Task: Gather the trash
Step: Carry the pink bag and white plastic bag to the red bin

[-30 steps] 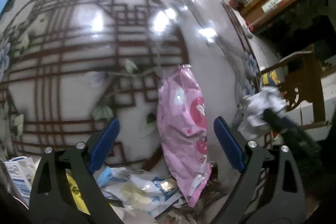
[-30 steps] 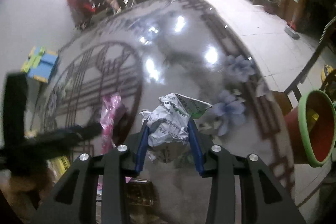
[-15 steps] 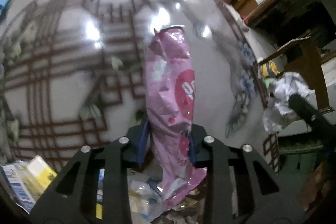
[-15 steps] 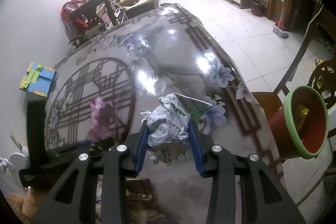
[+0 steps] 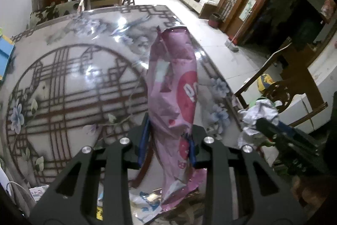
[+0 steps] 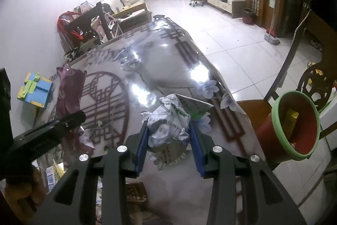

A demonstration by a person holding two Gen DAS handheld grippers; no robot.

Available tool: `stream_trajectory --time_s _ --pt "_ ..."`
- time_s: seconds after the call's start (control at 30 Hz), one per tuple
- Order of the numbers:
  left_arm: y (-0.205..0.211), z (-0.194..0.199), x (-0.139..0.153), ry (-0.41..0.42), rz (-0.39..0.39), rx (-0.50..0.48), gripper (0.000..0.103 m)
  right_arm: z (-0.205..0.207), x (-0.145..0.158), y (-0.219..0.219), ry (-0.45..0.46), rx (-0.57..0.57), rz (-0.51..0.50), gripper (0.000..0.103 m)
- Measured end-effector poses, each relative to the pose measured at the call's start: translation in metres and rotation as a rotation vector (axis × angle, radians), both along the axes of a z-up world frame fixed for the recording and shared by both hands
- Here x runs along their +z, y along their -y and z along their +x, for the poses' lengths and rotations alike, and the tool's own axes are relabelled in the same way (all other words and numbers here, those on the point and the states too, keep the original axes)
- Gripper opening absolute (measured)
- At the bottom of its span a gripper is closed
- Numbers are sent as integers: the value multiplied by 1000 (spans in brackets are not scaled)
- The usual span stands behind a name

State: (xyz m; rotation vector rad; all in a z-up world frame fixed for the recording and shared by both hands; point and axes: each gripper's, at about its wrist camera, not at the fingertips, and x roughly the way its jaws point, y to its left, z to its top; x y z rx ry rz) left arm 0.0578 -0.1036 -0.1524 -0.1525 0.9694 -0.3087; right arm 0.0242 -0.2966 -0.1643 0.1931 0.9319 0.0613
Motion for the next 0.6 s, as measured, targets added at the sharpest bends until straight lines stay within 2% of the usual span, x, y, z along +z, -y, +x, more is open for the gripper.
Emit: stream_trajectory --time_s 0.33,0.6 --pt "35 0 10 37 30 -79 30 -10 11 37 34 -94 4 37" --pt "63 4 26 76 -9 -164 30 -32 28 63 67 -180 -26 37"
